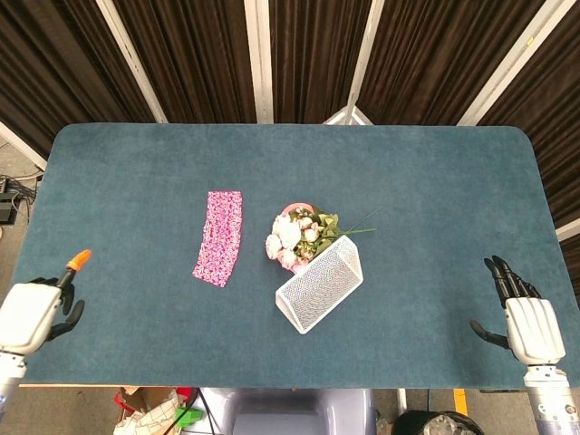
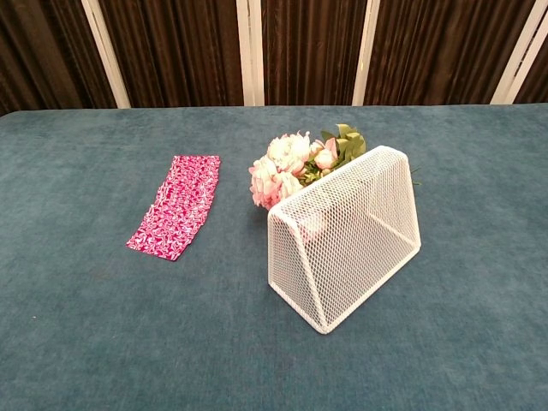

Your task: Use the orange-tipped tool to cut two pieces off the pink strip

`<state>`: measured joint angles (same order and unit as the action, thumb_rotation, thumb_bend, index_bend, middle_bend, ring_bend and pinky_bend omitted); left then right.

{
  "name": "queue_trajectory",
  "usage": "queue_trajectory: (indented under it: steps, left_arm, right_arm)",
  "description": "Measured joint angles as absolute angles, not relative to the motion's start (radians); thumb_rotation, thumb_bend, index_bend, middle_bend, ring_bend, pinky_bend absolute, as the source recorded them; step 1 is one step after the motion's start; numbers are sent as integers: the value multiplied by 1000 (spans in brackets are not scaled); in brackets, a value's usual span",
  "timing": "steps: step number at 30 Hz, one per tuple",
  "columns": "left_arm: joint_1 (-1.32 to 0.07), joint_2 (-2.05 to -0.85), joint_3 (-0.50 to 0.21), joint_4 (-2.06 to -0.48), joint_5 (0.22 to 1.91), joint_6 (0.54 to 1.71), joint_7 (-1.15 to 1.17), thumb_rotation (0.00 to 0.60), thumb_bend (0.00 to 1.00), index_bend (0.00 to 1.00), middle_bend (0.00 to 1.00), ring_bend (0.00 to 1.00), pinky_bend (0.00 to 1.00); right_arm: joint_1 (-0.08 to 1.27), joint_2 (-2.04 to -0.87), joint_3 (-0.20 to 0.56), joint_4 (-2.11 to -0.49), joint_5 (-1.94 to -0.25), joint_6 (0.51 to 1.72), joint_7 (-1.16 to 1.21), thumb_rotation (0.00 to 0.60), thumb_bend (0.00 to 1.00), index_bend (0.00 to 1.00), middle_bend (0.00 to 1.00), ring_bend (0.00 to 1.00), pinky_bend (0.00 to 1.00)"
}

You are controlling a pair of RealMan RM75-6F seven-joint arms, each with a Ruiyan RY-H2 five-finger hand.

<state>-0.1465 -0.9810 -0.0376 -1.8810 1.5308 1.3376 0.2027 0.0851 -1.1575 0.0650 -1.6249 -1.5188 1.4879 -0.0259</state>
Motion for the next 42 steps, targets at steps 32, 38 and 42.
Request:
queue_trajectory:
  steps: [32, 38, 42]
  left_arm:
    - [-602, -1174, -91, -1906, 820, 879, 617, 600, 865, 69, 834, 702, 642]
    - [-669, -1228, -81, -1873, 747, 841, 621, 600, 865, 69, 834, 704, 642]
    - [-714, -1267, -71, -1847, 698, 824, 633, 600, 866, 69, 835, 707, 642]
  right_arm:
    - [95, -1174, 70, -1605, -1494, 1464, -44, 600, 185, 0, 94, 206, 314]
    - [98, -1177, 71, -1599, -1489, 1456, -45, 600, 185, 0, 94, 206, 314]
    - [98, -1178, 73, -1594, -1485, 1456, -40, 600, 185, 0, 94, 206, 314]
